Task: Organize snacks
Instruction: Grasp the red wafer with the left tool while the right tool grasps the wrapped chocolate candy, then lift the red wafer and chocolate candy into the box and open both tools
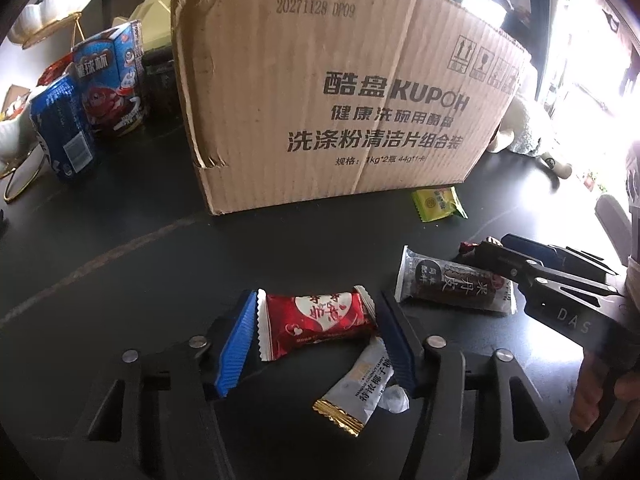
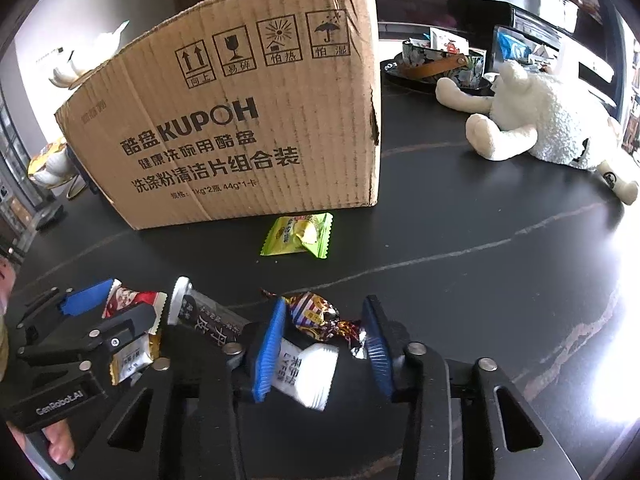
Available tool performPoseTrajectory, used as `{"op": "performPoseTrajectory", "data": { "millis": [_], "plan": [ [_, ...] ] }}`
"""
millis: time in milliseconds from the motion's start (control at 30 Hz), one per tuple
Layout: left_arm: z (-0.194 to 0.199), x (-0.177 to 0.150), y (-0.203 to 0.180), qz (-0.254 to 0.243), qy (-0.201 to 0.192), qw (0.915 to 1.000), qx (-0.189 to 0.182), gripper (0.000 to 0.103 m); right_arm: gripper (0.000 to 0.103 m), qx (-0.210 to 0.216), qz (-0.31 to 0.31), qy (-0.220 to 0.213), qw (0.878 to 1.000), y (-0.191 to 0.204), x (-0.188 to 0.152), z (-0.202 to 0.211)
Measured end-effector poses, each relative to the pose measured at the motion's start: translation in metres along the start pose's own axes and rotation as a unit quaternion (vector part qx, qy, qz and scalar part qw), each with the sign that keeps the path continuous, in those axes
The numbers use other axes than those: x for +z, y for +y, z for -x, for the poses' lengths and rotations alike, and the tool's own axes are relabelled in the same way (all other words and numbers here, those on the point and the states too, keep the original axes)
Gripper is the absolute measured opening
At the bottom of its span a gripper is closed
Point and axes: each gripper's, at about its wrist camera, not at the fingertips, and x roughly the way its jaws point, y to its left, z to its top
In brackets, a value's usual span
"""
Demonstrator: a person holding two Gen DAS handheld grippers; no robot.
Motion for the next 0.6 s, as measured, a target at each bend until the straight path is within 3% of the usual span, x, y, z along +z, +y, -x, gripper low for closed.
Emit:
{"op": "performPoseTrajectory", "data": {
  "millis": [333, 600],
  "plan": [
    [0.002, 0.0, -0.002, 0.0, -0.014, 0.9999, -0.003, 0.046, 0.034, -0.004, 0.005, -0.006, 1.0, -0.002, 0.001, -0.002],
    [0.007, 0.002, -0.004, 0.001, -0.019, 0.9998, -0.006, 0.045, 0.033, -0.005, 0.01, -0.029, 1.0, 0.002, 0.001, 0.01]
  ]
}}
